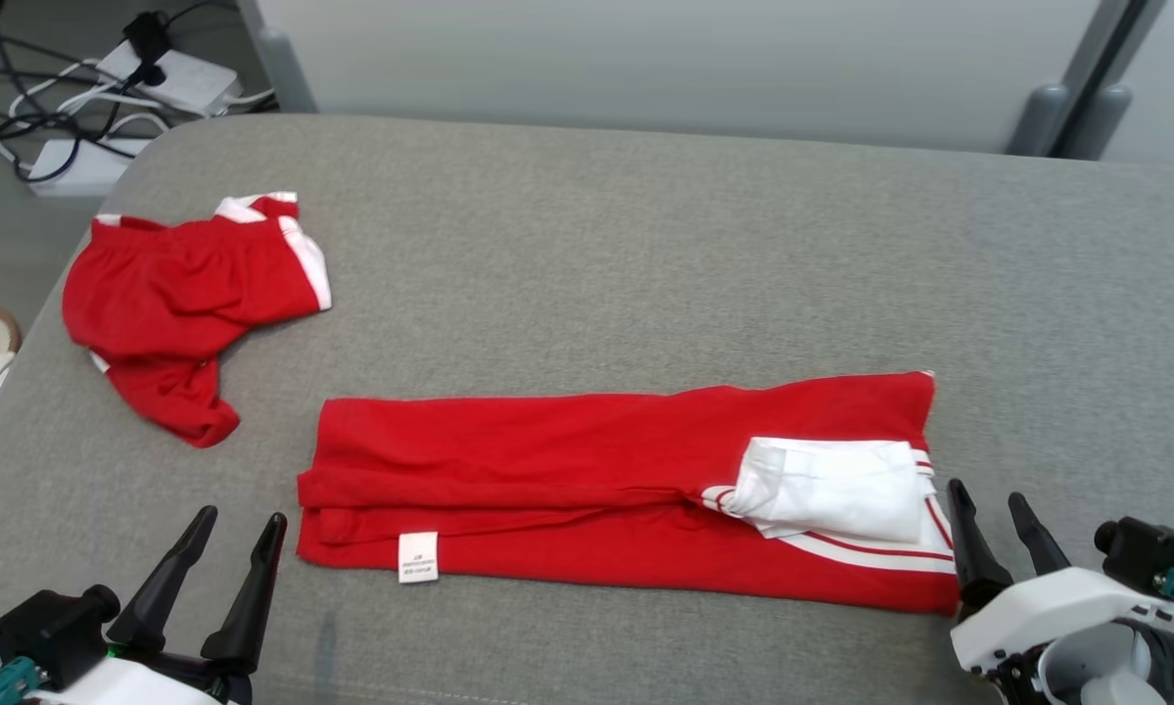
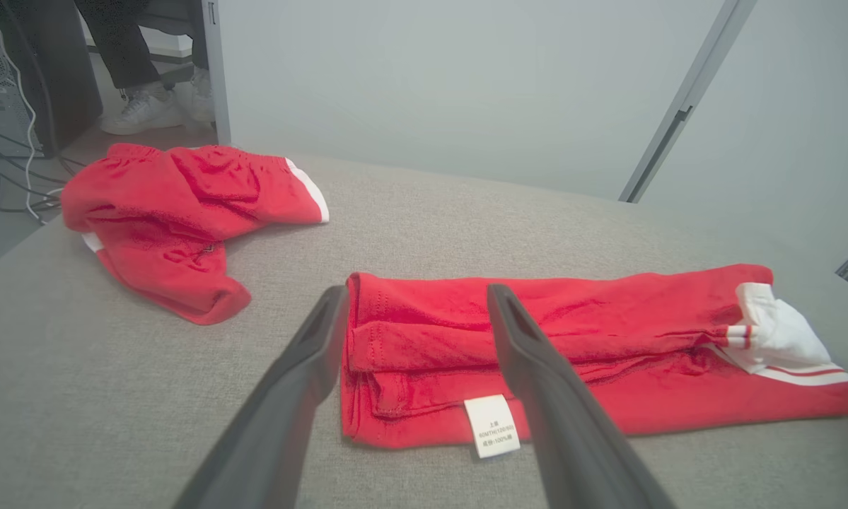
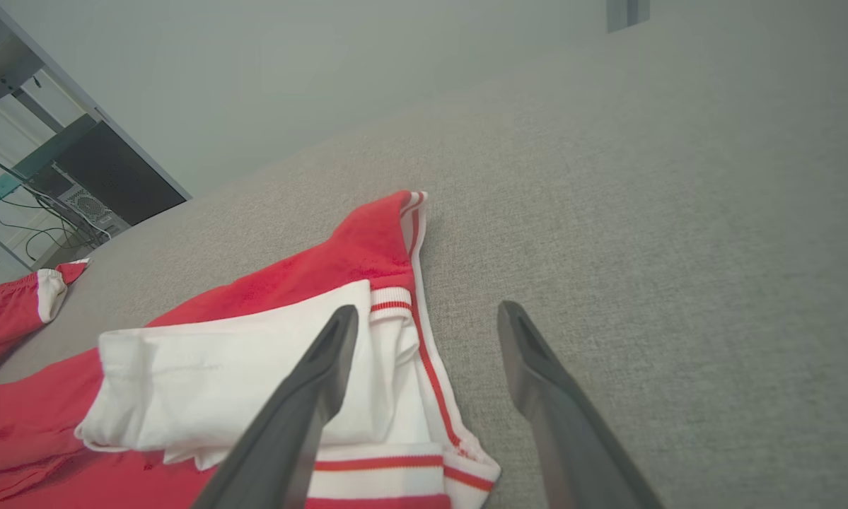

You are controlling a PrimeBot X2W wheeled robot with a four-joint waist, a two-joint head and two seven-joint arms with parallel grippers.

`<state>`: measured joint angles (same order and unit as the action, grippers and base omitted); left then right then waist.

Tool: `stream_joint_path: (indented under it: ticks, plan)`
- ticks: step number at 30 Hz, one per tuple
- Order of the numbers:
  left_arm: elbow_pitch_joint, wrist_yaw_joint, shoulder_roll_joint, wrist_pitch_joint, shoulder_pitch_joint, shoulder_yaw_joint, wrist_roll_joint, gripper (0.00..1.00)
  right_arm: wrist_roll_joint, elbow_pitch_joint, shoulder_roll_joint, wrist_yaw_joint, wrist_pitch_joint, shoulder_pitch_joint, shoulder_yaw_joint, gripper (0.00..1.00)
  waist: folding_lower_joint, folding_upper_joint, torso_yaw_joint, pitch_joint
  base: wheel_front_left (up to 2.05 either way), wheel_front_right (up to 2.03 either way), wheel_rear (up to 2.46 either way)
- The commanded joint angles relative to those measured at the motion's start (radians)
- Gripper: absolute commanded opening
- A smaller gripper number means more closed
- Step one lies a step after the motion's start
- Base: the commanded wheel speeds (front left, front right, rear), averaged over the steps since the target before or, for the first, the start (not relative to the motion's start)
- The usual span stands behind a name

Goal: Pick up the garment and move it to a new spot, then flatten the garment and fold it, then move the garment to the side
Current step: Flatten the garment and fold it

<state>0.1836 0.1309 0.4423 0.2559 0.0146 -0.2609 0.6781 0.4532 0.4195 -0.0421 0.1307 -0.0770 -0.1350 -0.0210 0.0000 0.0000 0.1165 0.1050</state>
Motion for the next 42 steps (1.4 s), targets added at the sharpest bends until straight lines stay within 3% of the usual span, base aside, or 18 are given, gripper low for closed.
stream_joint_path:
  ticks: [1,12,19,20,21,22,24,28,33,42]
  plan:
    - [-0.033,0.000,0.042,0.006,-0.029,0.040,0.004,1.00,-0.008,-0.005,-0.008,0.000,-0.021,-0.050,0.022,1.00,0.0000,0.0000,0.022,0.017,0.00,0.00,0.00]
    - [-0.070,0.000,0.096,0.006,-0.049,0.020,0.069,1.00,-0.028,0.208,-0.008,0.000,-0.050,-0.164,0.006,1.00,0.0000,0.0000,0.091,0.080,0.00,0.00,0.00]
    - [-0.087,0.000,0.115,0.006,-0.057,0.012,0.088,1.00,0.027,0.311,-0.008,0.000,-0.017,-0.199,0.081,1.00,0.0000,0.0000,0.094,0.102,0.00,0.00,0.00]
    - [-0.088,0.000,0.116,0.006,-0.058,0.012,0.090,1.00,0.042,0.323,-0.008,0.000,-0.009,-0.202,0.094,0.95,0.0000,0.0000,0.094,0.104,0.00,0.00,0.00]
    - [-0.089,0.000,0.118,0.006,-0.060,0.011,0.091,1.00,0.052,0.335,-0.008,0.000,-0.003,-0.204,0.107,0.47,0.0000,0.0000,0.092,0.105,0.00,0.00,0.00]
    - [-0.089,0.000,0.118,0.006,-0.060,0.011,0.091,1.00,0.052,0.335,-0.008,0.000,-0.003,-0.204,0.107,0.47,0.0000,0.0000,0.092,0.105,0.00,0.00,0.00]
    - [-0.091,0.000,0.119,0.006,-0.060,0.009,0.093,1.00,0.065,0.356,-0.008,0.000,0.007,-0.208,0.122,0.00,0.0000,0.0000,0.089,0.106,0.00,0.00,0.00]
    - [-0.091,0.000,0.116,0.006,-0.059,0.014,0.095,1.00,0.072,0.381,-0.008,0.000,-0.002,-0.219,0.112,0.00,0.0000,0.0000,0.078,0.104,0.00,0.00,0.00]
    - [-0.093,0.000,0.109,0.006,-0.053,0.014,0.096,1.00,-0.003,0.384,-0.008,0.000,-0.043,-0.230,0.018,0.00,0.0000,0.0000,0.061,0.098,0.00,0.00,0.00]
    - [-0.111,0.000,0.108,0.006,-0.038,0.009,0.099,1.00,-0.095,0.285,-0.008,0.000,-0.032,-0.193,-0.140,0.00,0.0000,0.0000,0.025,0.101,0.00,0.00,0.00]
